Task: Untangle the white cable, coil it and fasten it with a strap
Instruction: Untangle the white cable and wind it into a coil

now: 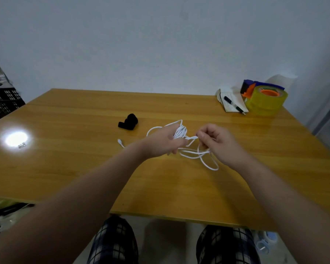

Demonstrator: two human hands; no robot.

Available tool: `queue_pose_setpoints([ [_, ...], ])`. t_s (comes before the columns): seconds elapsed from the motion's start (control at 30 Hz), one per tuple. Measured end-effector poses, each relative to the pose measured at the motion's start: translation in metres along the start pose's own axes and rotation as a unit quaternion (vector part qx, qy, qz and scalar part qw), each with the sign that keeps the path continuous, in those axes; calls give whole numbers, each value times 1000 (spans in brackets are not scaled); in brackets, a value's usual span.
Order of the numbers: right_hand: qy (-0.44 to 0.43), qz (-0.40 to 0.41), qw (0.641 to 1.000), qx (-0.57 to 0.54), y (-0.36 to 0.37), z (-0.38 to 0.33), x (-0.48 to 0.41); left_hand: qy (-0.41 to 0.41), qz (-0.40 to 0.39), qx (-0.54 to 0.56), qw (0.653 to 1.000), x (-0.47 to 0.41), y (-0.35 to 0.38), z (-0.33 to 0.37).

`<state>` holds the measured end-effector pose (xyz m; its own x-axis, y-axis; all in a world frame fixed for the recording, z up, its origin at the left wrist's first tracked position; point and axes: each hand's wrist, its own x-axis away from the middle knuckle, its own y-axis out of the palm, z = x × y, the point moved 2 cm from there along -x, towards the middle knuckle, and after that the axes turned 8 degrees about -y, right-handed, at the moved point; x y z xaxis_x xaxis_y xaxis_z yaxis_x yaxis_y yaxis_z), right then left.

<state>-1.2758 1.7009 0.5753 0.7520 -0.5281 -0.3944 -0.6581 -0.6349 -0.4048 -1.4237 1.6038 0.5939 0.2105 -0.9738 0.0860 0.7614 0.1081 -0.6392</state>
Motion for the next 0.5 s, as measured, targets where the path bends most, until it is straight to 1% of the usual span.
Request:
queue_pose_setpoints([
  [0.07, 24, -24, 999, 30, 3, 2, 0, 3, -4, 5, 1000, 1, 4, -4],
  [0.13, 41, -27, 997, 56, 4, 1, 1, 4, -13, 26, 1000, 1, 4, -5],
  [0.23, 63, -48, 995, 53, 5, -1, 5, -1, -33, 90, 995, 4, -2, -5],
  [0.3, 59, -52, 996, 37, 5, -6, 6, -7, -38, 131, 991, 6, -4, -5],
  [0.4, 49, -31, 998, -27, 3, -11, 4, -4, -19, 101, 995, 7, -4, -5],
  [0.5, 60, -46, 996, -50, 0, -8, 2, 5, 6, 71, 997, 6, -4, -5],
])
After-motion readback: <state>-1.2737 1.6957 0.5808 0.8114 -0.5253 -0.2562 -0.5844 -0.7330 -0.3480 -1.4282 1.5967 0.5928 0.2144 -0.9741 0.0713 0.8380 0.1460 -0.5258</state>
